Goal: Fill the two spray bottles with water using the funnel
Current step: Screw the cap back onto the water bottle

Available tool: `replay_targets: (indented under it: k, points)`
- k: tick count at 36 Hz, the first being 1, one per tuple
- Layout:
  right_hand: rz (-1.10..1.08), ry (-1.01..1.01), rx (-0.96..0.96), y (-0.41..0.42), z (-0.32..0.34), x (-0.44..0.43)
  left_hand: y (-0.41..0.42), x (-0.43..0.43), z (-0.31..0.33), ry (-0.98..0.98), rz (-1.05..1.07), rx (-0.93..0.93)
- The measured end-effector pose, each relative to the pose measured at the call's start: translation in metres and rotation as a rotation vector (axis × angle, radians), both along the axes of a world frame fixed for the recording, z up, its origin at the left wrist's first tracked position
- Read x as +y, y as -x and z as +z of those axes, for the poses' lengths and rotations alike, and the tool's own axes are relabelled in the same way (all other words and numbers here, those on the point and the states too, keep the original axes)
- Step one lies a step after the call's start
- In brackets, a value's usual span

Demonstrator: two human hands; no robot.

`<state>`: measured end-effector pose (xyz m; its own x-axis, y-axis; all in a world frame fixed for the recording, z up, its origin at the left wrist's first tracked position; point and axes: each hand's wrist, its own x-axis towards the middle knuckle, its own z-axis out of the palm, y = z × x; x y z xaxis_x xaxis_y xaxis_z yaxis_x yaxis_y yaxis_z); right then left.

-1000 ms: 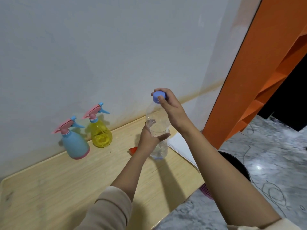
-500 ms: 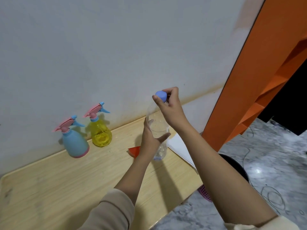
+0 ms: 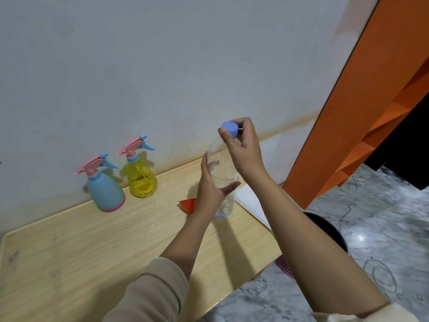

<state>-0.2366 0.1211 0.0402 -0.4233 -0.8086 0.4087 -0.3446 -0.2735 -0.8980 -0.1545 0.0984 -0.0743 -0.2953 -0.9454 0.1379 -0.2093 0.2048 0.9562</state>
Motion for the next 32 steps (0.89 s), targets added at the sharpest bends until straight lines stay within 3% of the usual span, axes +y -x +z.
replay_targets:
  k: [6,17,25,32]
  points:
    - [-0.044,0.025,0.032,-0.002,0.000,0.000,0.001,0.000,0.001,0.013,0.002,-0.028]
    - [0.154,-0.144,0.031,0.013,-0.024,0.016,-0.020,0.012,-0.001,-0.037,-0.061,-0.150]
    - [0.184,-0.219,-0.049,0.015,-0.079,0.022,-0.068,0.033,-0.070,-0.206,0.235,-0.308]
    - [0.064,-0.198,-0.052,0.012,-0.096,0.002,-0.055,0.009,-0.096,-0.202,0.269,-0.351]
